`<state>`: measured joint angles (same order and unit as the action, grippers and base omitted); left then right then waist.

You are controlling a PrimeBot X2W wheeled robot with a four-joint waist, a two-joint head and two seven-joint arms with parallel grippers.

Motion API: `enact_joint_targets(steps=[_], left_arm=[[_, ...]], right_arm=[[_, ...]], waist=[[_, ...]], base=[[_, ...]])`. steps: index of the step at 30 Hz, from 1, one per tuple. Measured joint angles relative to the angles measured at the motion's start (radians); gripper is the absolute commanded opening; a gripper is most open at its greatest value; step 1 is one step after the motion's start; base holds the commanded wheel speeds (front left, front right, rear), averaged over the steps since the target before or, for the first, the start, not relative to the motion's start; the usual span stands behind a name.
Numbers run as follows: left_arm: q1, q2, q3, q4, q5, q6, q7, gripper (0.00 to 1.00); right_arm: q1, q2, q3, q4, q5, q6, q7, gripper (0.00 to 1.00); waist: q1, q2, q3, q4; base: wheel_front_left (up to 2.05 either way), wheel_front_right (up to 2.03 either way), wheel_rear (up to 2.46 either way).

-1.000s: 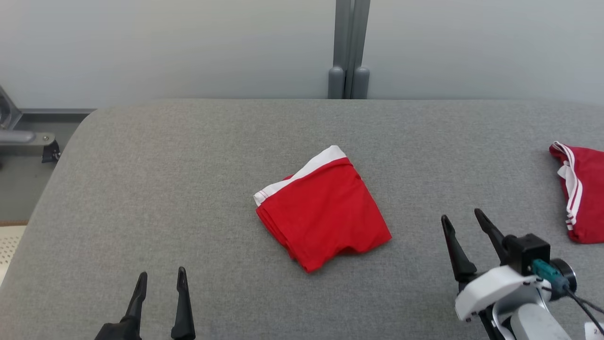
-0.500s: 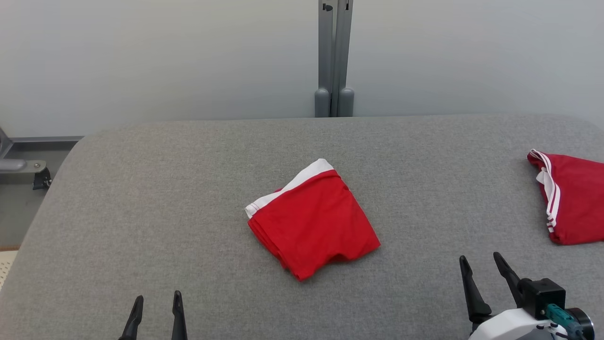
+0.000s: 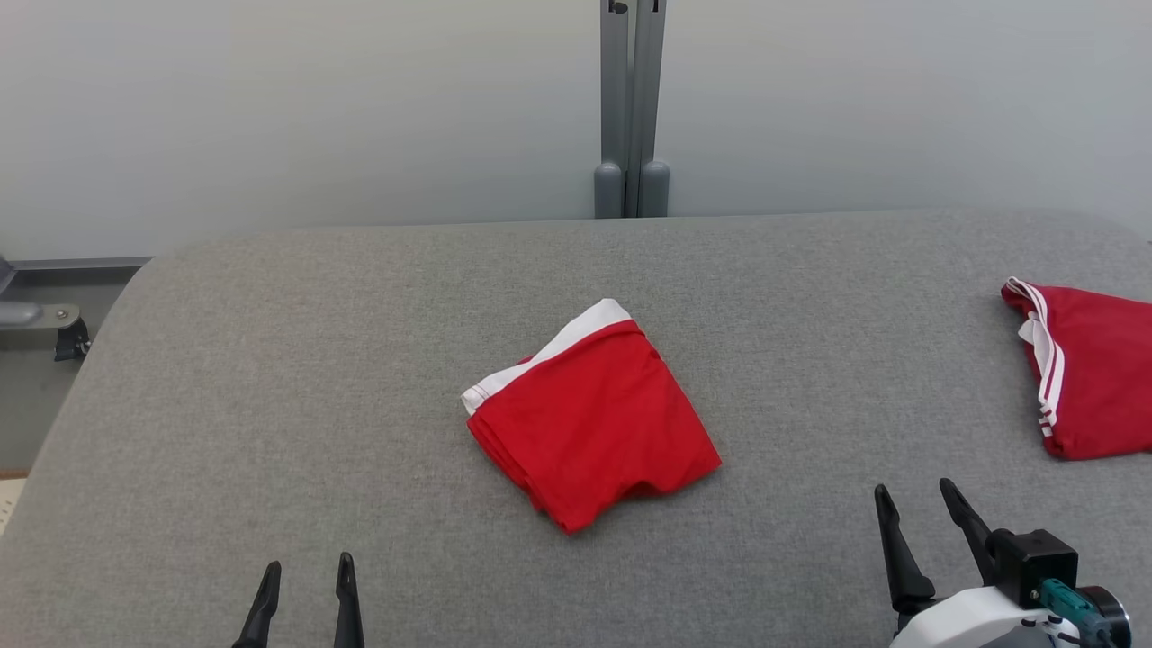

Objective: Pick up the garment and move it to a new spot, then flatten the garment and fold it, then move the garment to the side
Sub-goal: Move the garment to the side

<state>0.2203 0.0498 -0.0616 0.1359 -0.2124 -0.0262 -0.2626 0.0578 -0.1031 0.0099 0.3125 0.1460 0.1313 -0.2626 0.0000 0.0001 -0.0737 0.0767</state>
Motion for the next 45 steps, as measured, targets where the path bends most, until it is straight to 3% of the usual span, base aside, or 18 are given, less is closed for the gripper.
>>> enact_joint_targets(steps=[11,15,19,24,32,42,43,44,45], left_arm=[[-0.003,0.000,-0.006,-0.006,-0.001,0.000,0.000,1.00],[-0.015,0.000,-0.020,-0.005,-0.004,-0.002,0.000,1.00],[-0.053,0.000,-0.048,0.000,-0.012,-0.009,0.000,1.00],[-0.116,0.000,-0.094,0.008,-0.032,-0.013,0.000,1.00],[-0.210,0.000,-0.186,0.012,-0.064,-0.010,0.000,1.00],[-0.246,0.000,-0.217,0.014,-0.088,0.009,0.000,1.00],[-0.252,0.000,-0.221,0.014,-0.091,0.010,0.000,1.00],[-0.257,0.000,-0.222,0.012,-0.093,0.011,0.000,1.00],[-0.261,0.000,-0.222,0.011,-0.094,0.015,0.000,1.00]], right_arm=[[-0.040,0.012,0.046,0.012,0.052,0.000,0.000,1.00],[-0.158,-0.023,0.138,0.045,0.123,0.000,0.115,1.00],[-0.307,-0.086,0.254,0.081,0.171,0.000,0.313,1.00],[-0.487,-0.104,0.344,0.134,0.272,0.000,0.523,1.00],[-0.707,-0.116,0.363,0.315,0.301,0.000,0.620,1.00],[-0.813,-0.083,0.418,0.512,0.342,-0.001,0.679,1.00],[-0.823,-0.080,0.422,0.516,0.357,-0.001,0.679,0.45],[-0.830,-0.081,0.424,0.517,0.364,-0.001,0.671,0.00],[-0.837,-0.080,0.424,0.517,0.370,-0.001,0.645,0.00]], waist=[[0.0000,0.0000,0.016,0.003],[0.0000,0.0000,0.038,0.009],[0.0000,0.0000,0.069,0.024],[0.0000,0.0000,0.124,0.055],[0.0000,0.0000,0.221,0.136],[0.0000,0.0000,0.315,0.227],[0.0000,0.0000,0.322,0.231],[0.0000,0.0000,0.327,0.233],[0.0000,0.0000,0.333,0.235]], base=[[0.00,0.00,0.00],[0.00,0.00,0.00],[0.00,0.00,0.00],[0.00,0.00,0.00],[0.00,0.00,0.00],[0.00,0.00,0.00],[0.00,0.00,0.00],[0.00,0.00,0.00],[0.00,0.00,0.00]])
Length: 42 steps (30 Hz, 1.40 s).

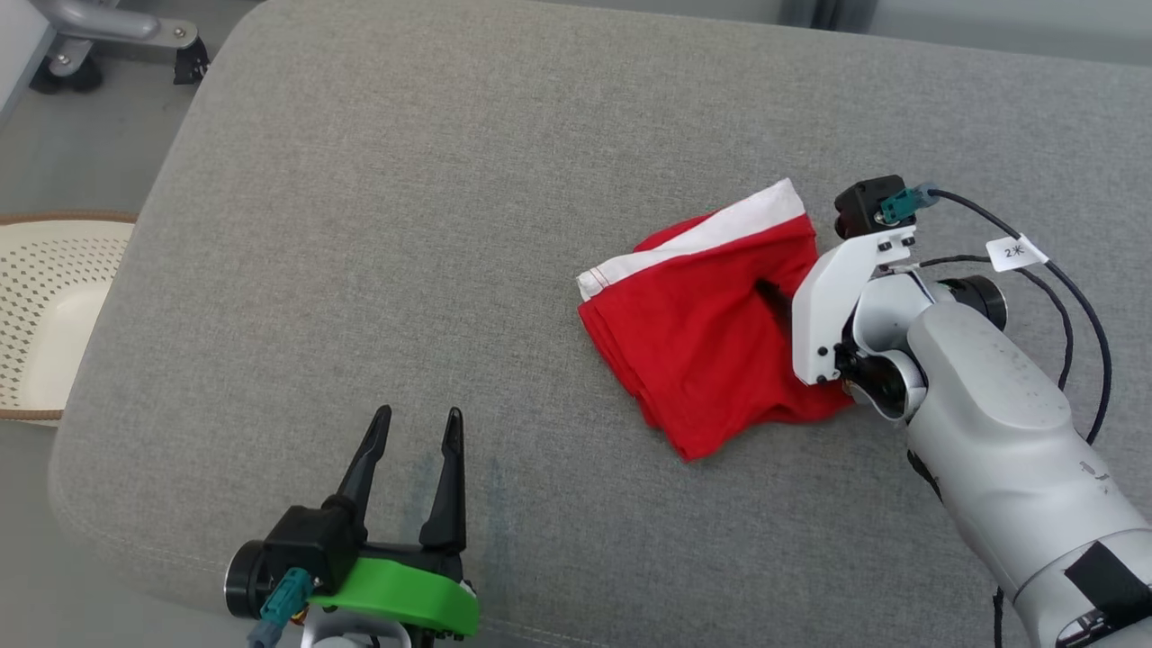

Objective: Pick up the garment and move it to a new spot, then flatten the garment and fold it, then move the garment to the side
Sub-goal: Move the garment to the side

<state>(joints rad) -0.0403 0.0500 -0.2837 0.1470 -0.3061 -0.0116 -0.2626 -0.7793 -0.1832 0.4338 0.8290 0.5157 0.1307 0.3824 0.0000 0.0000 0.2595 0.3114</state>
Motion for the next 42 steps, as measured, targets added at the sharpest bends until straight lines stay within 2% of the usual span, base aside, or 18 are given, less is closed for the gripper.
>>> enact_joint_targets(steps=[5,10,13,23,29,34,41,42], left_arm=[[-0.003,0.000,0.018,-0.011,-0.002,0.012,0.000,1.00],[0.019,0.000,0.057,-0.013,0.010,0.013,0.000,1.00],[0.034,0.000,0.072,-0.013,0.027,0.006,0.000,1.00],[0.003,-0.001,0.092,-0.011,0.093,-0.040,0.000,1.00],[-0.003,-0.001,0.087,0.007,0.115,-0.059,0.000,1.00],[-0.002,-0.001,0.087,0.011,0.119,-0.064,0.000,1.00],[0.003,-0.001,0.099,0.008,0.126,-0.067,0.000,1.00],[0.004,-0.001,0.102,0.008,0.127,-0.068,0.000,1.00]], right_arm=[[-0.020,0.006,-0.002,-0.003,0.078,0.000,-0.052,0.00],[-0.026,-0.020,0.004,-0.015,0.127,0.001,-0.083,0.00],[-0.022,-0.045,0.011,-0.011,0.145,0.001,-0.099,0.00],[-0.015,-0.139,-0.027,0.003,0.181,0.001,-0.195,0.00],[-0.082,-0.198,-0.077,0.047,0.149,0.000,-0.263,0.00],[-0.163,-0.246,-0.131,0.110,0.116,0.000,-0.279,0.00],[-0.249,-0.319,-0.193,0.211,0.053,0.001,-0.280,0.00],[-0.257,-0.329,-0.199,0.234,0.035,0.001,-0.279,0.23]], waist=[[0.0001,0.0000,0.012,-0.025],[0.0001,0.0000,0.018,-0.088],[0.0001,0.0000,0.018,-0.144],[0.0000,0.0000,0.001,-0.394],[0.0000,0.0000,0.007,-0.493],[0.0000,0.0000,0.035,-0.504],[0.0001,0.0000,0.069,-0.449],[0.0000,0.0000,0.075,-0.442]], base=[[0.00,0.00,0.00],[0.00,0.00,0.00],[0.00,0.00,0.00],[0.00,0.00,0.00],[0.00,0.00,0.00],[0.00,0.00,0.00],[0.00,0.00,0.00],[0.00,0.00,0.00]])
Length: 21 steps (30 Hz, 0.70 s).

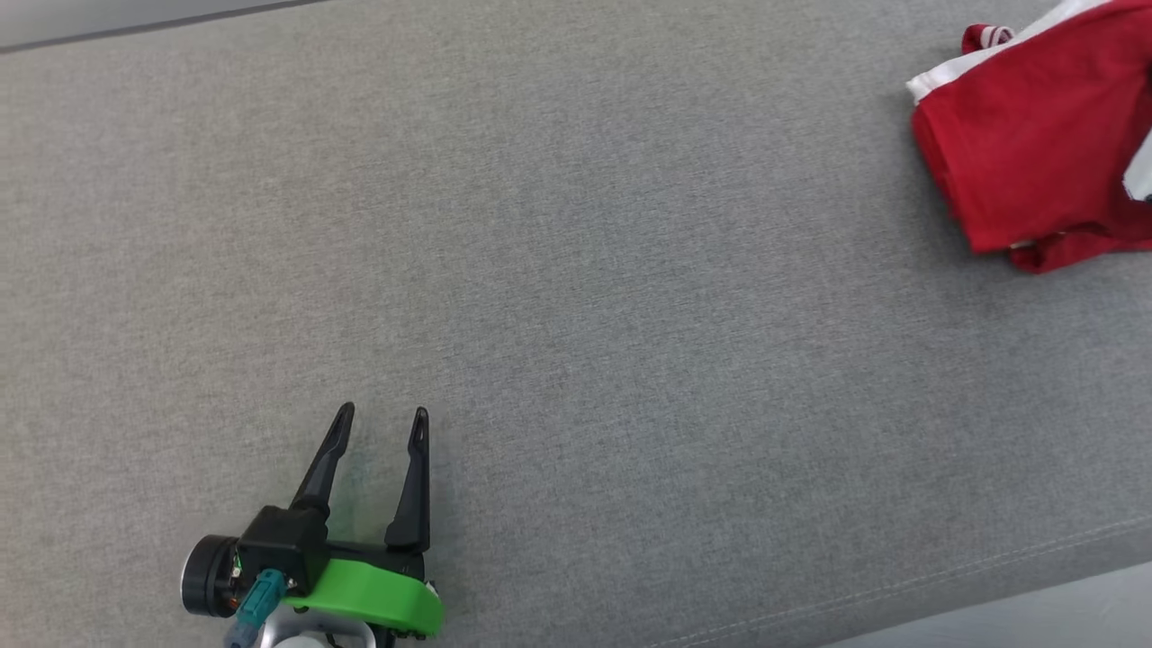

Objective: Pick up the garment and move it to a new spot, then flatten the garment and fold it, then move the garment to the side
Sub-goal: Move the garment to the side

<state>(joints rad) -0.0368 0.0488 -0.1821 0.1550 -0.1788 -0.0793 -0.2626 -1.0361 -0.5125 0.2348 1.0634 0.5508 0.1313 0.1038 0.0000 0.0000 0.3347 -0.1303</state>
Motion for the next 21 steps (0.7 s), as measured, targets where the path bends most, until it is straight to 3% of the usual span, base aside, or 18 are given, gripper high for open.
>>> enact_joint_targets(steps=[1,2,10,16,21], left_arm=[[0.001,0.000,0.002,0.000,0.001,0.000,0.000,1.00],[0.001,0.000,0.003,0.000,0.001,-0.001,0.000,1.00],[0.005,0.000,0.020,-0.002,0.004,-0.001,0.000,1.00],[0.031,0.000,0.023,-0.004,-0.007,0.009,0.000,1.00],[0.053,0.000,0.023,-0.017,-0.036,0.032,0.000,1.00]], right_arm=[[-0.004,-0.011,-0.004,0.023,-0.021,0.000,-0.001,0.94],[-0.007,-0.019,-0.010,0.045,-0.037,0.000,-0.005,1.00],[-0.043,-0.117,-0.059,0.191,-0.244,0.000,-0.163,1.00],[-0.026,-0.027,-0.064,0.183,-0.303,0.000,-0.290,1.00],[0.054,0.009,-0.065,0.090,-0.318,0.000,-0.357,1.00]], waist=[[0.0000,0.0000,0.005,0.006],[0.0000,0.0000,0.009,0.011],[0.0000,0.0000,0.008,0.019],[0.0000,0.0000,-0.035,0.007],[0.0000,0.0000,-0.091,0.005]], base=[[0.00,0.00,0.00],[0.00,0.00,0.00],[0.00,0.00,0.00],[0.00,0.00,0.00],[0.00,0.00,0.00]])
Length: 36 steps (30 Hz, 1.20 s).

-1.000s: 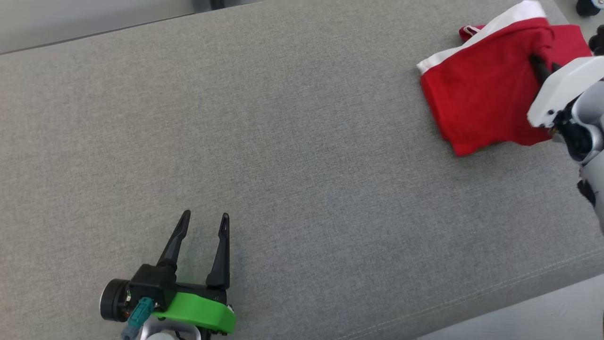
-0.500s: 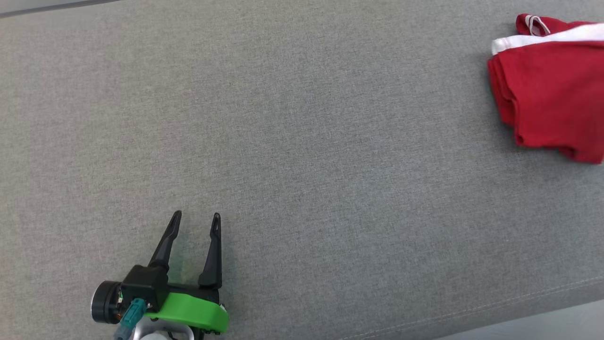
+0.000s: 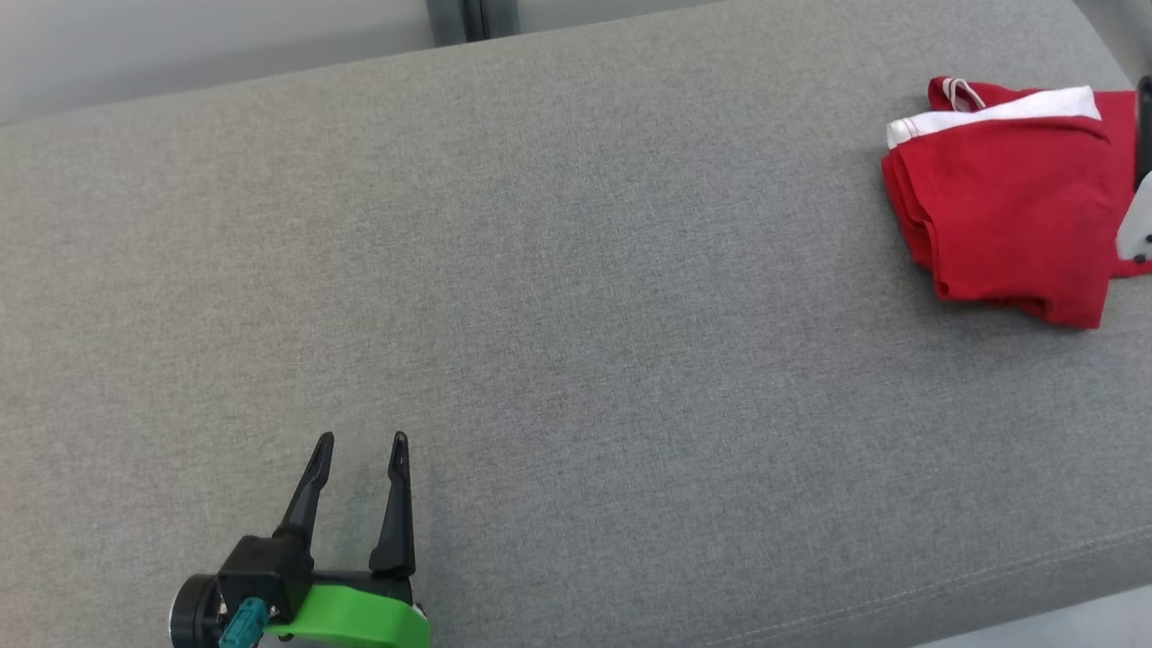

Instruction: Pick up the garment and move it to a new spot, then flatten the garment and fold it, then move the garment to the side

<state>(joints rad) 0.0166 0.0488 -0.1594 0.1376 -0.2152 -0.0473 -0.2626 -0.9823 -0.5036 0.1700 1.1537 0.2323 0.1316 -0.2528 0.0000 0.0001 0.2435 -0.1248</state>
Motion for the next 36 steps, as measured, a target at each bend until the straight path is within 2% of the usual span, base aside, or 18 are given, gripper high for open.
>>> enact_joint_targets(steps=[3,6,9,15,22,29,31,32,36], left_arm=[[0.027,0.000,0.001,0.001,-0.014,0.027,0.000,1.00],[0.055,0.000,0.021,-0.003,-0.025,0.063,0.000,1.00],[0.096,0.000,0.035,0.002,-0.039,0.074,0.000,1.00],[0.157,0.001,0.079,0.002,-0.021,0.100,0.000,1.00],[0.178,0.000,0.115,0.012,-0.009,0.073,0.000,1.00],[0.178,0.001,0.128,0.017,-0.015,0.063,0.000,1.00],[0.178,0.001,0.117,0.019,-0.025,0.042,0.000,1.00],[0.178,-0.001,0.113,0.025,-0.030,0.037,0.001,0.00],[0.179,-0.005,0.109,0.055,-0.038,0.037,0.008,0.00]], right_arm=[[0.099,0.019,-0.020,-0.108,0.001,0.000,-0.006,1.00],[0.244,0.039,-0.071,-0.292,0.001,0.000,-0.009,1.00],[0.431,0.085,-0.137,-0.461,-0.023,0.000,-0.010,1.00],[0.762,0.249,-0.216,-0.760,-0.118,0.000,-0.010,1.00],[0.975,0.383,-0.217,-0.876,-0.206,0.000,-0.010,1.00],[1.051,0.435,-0.209,-0.922,-0.230,0.000,-0.010,1.00],[1.055,0.438,-0.215,-0.926,-0.230,0.000,-0.010,1.00],[1.058,0.441,-0.216,-0.921,-0.230,0.000,-0.010,0.00],[1.066,0.449,-0.218,-0.888,-0.221,0.000,-0.001,0.00]], waist=[[0.0000,0.0000,-0.040,0.008],[0.0000,0.0000,-0.083,0.021],[0.0000,0.0000,-0.126,0.040],[-0.0001,0.0000,-0.205,0.091],[-0.0001,0.0000,-0.258,0.143],[-0.0001,0.0000,-0.281,0.149],[-0.0001,0.0000,-0.281,0.145],[-0.0001,0.0000,-0.281,0.144],[-0.0001,0.0000,-0.281,0.144]], base=[[0.00,0.00,0.00],[0.00,0.00,0.00],[0.00,0.00,0.00],[0.00,0.00,0.00],[0.00,0.00,0.00],[0.00,0.00,0.00],[0.00,0.00,0.00],[0.00,0.00,0.00],[0.00,0.00,0.00]])
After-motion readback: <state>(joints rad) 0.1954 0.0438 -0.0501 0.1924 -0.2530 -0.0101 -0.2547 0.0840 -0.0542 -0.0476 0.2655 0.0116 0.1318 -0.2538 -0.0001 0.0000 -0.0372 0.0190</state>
